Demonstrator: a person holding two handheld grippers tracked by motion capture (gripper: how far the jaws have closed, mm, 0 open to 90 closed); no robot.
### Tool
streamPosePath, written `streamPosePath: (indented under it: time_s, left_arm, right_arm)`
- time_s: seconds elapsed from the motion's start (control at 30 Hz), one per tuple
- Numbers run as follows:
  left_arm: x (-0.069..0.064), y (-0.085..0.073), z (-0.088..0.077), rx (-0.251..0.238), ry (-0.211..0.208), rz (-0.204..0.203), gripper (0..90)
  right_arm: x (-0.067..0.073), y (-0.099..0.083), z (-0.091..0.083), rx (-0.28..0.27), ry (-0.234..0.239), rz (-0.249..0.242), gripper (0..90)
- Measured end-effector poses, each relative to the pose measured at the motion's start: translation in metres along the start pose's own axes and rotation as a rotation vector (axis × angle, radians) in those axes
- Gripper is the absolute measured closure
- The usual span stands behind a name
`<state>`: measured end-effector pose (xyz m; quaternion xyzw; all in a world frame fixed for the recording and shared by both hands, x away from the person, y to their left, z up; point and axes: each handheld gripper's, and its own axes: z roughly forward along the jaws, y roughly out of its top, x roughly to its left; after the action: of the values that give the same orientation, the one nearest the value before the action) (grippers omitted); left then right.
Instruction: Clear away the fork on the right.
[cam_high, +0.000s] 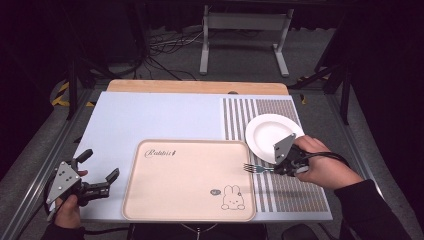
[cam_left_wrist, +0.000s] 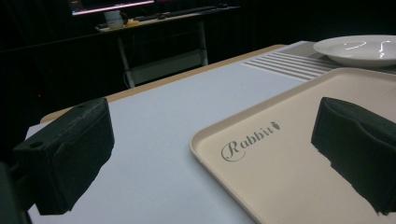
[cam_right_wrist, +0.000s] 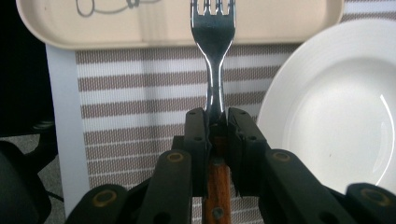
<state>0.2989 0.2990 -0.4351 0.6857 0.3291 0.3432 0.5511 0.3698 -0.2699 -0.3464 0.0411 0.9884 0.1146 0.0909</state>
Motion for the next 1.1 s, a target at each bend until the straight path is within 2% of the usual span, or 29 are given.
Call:
streamPosePath:
  time_s: [0.27, 0.73, 0.97, 1.1]
  left_arm:
    - [0.000, 0.000, 0.000, -0.002, 0.001, -0.002, 0.0]
    - [0.001, 0.000, -0.001, -0.004, -0.003, -0.006, 0.0]
    - [0.001, 0.000, -0.001, -0.004, -0.003, -0.006, 0.0]
    - [0.001, 0.000, -0.001, -0.003, -0.006, -0.005, 0.0]
  right_arm:
    - [-0.003, 0.026, 0.002, -0.027, 0.007, -0.026, 78.8]
    - [-0.003, 0.065, 0.006, -0.068, 0.011, -0.028, 78.8]
    - [-0.003, 0.078, 0.011, -0.083, 0.015, -0.046, 78.8]
    - [-0.003, 0.085, 0.013, -0.093, 0.030, -0.022, 78.8]
